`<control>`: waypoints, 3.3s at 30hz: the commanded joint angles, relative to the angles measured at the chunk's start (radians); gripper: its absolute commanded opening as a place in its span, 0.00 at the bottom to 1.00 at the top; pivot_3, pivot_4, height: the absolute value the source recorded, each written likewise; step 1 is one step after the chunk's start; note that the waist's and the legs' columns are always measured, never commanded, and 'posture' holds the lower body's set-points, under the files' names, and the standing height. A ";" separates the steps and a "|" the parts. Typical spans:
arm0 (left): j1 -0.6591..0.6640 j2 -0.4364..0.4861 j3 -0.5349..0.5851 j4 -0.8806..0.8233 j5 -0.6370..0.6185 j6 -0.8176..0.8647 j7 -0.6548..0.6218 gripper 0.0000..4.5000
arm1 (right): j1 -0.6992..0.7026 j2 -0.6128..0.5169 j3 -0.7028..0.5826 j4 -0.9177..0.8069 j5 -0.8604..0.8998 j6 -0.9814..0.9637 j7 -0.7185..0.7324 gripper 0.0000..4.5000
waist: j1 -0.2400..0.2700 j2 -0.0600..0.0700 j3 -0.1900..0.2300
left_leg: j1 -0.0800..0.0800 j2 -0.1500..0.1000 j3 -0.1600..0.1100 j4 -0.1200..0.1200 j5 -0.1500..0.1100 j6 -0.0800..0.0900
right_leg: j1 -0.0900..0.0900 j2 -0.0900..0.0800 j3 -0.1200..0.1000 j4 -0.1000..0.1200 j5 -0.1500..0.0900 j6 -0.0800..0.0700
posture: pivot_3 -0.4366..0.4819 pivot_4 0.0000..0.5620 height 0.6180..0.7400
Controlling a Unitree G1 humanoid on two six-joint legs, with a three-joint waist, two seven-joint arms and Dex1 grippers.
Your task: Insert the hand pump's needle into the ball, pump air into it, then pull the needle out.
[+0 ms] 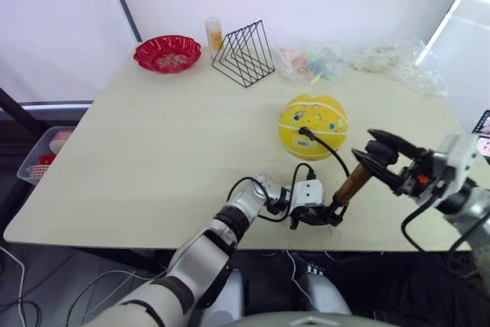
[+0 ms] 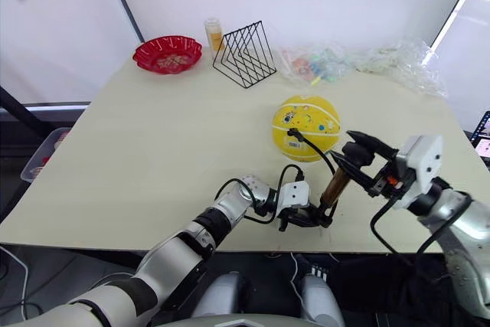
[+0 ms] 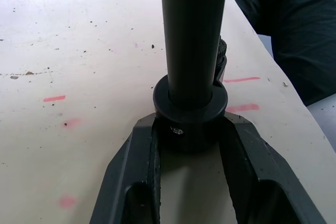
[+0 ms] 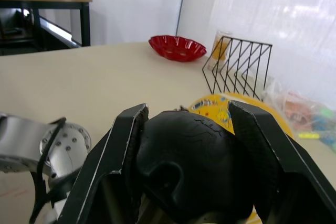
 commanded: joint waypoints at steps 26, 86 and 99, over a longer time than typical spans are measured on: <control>0.046 0.038 -0.034 0.076 0.058 0.089 0.003 0.24 | -0.175 -0.197 -0.194 -0.093 0.176 0.079 0.081 0.43 | 0.003 0.009 0.008 | -0.002 -0.002 -0.001 -0.001 0.000 0.000 | 0.000 0.000 -0.001 0.000 -0.001 -0.001 | 0.48 0.27 1.00; 0.047 0.036 -0.038 0.088 0.063 0.079 0.006 0.24 | -0.167 -0.189 -0.249 -0.089 0.216 0.161 0.075 0.43 | 0.003 0.012 0.011 | -0.002 -0.003 -0.001 0.000 0.000 0.000 | 0.000 0.000 -0.002 0.000 -0.001 -0.001 | 0.48 0.27 1.00; 0.047 0.038 -0.039 0.090 0.065 0.076 0.003 0.24 | -0.222 -0.245 -0.273 -0.107 0.283 0.209 0.050 0.43 | 0.004 0.012 0.012 | -0.003 -0.002 0.000 0.000 0.000 0.000 | 0.000 -0.001 0.000 0.000 -0.001 -0.001 | 0.48 0.27 1.00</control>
